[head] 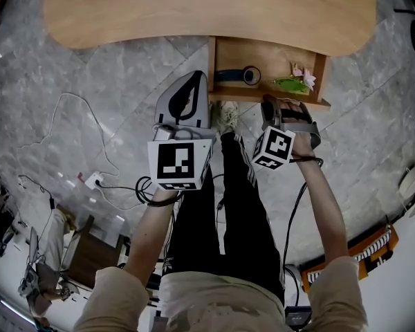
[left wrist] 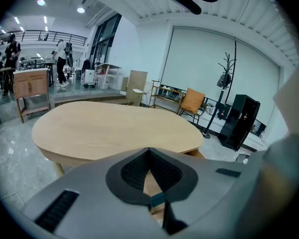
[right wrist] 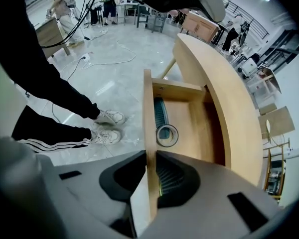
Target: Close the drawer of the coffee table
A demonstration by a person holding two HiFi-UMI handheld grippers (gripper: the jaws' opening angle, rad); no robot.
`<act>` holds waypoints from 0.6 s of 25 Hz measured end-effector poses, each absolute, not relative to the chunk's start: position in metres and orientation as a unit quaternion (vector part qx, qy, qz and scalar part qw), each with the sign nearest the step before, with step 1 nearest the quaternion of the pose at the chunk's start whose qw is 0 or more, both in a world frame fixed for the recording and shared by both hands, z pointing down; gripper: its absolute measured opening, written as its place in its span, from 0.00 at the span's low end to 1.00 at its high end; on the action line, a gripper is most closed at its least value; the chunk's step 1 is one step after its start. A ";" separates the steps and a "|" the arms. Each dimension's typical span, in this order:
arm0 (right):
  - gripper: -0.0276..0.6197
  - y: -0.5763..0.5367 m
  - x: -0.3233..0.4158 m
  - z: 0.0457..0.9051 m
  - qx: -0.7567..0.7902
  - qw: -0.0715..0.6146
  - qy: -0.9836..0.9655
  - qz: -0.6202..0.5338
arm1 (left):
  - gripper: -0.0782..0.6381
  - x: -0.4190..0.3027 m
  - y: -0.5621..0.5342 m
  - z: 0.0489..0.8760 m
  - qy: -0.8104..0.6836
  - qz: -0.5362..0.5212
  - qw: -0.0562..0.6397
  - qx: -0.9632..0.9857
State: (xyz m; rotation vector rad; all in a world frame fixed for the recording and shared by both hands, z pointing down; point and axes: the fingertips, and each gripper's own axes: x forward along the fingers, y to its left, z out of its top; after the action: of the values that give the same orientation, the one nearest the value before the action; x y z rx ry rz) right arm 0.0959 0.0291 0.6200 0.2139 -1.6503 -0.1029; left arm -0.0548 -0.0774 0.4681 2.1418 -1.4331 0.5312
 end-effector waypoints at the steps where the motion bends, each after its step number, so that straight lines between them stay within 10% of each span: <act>1: 0.15 0.024 0.095 0.619 0.100 0.669 -0.735 -0.047 | 0.12 -0.052 -0.080 0.467 -0.525 0.194 0.252 0.789; 15: 0.20 -0.086 0.107 0.615 0.348 0.631 -0.692 -0.032 | 0.12 -0.054 -0.088 0.488 -0.523 0.203 0.267 0.784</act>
State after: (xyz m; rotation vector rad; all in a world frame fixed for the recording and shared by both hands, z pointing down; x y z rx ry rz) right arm 0.1072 -0.0861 0.6151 0.7969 -1.5845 -0.0740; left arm -0.0535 -0.0879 0.4877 2.1164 -1.4110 0.5477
